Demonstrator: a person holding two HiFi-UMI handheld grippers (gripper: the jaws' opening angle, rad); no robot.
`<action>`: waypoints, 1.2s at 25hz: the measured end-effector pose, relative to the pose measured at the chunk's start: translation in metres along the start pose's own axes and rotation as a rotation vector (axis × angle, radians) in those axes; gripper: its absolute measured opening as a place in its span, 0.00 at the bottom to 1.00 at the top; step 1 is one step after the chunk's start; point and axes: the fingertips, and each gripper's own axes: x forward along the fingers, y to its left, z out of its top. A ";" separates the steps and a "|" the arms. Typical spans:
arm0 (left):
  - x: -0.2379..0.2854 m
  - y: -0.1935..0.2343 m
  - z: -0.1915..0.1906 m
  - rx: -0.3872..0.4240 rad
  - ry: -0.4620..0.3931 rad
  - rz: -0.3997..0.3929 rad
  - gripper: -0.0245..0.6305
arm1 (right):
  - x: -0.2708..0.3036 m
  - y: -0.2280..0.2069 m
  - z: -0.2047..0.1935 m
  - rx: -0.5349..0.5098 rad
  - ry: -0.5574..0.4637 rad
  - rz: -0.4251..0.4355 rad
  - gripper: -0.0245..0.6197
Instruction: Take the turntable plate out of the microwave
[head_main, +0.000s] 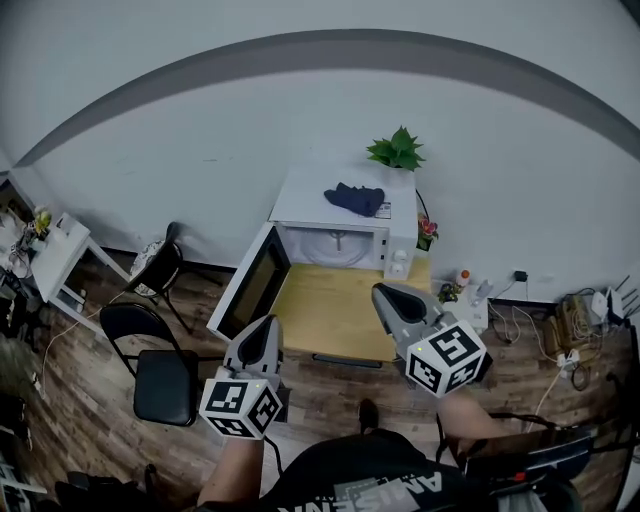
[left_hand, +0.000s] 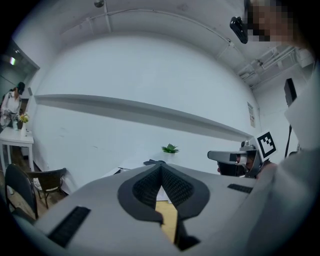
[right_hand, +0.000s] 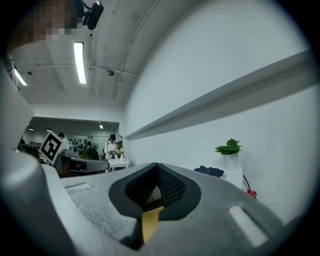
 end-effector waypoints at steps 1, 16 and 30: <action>0.010 -0.001 0.001 0.002 0.003 0.003 0.04 | 0.005 -0.008 0.001 0.001 0.001 0.005 0.05; 0.130 0.011 0.025 0.017 -0.013 0.047 0.04 | 0.057 -0.105 0.001 0.010 0.020 0.075 0.05; 0.197 0.052 0.032 0.047 -0.003 -0.017 0.04 | 0.120 -0.134 0.003 0.018 -0.001 0.015 0.05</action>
